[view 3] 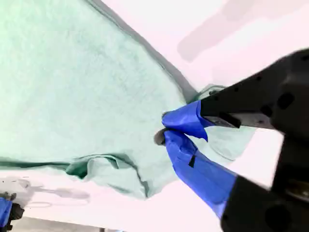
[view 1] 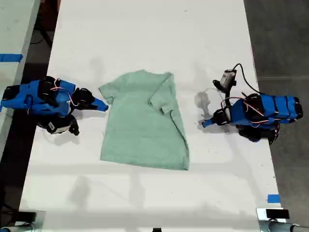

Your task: Fold t shirt

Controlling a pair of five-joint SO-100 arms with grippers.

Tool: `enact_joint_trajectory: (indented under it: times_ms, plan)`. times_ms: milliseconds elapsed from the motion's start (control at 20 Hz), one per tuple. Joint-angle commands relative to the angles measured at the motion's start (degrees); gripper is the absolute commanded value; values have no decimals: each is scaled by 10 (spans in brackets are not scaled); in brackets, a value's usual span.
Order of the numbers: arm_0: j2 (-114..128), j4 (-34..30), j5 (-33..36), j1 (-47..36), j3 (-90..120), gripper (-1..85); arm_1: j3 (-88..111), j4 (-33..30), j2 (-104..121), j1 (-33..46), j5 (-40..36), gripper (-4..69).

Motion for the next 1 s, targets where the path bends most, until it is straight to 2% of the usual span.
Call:
enact_joint_trajectory:
  times_ms: [0,750,850,950]
  plan:
    - [4,0,-11,-17,26,-2,37,-18,6,-11,-1,46]
    - [-18,9,-3,-49,18,-3,37,-18,6,-4,-1,53]
    - [-59,12,41,-89,-31,-3,37,-18,6,-4,1,51]
    - [-202,52,82,-147,-148,-3,37,-18,6,-4,1,52]
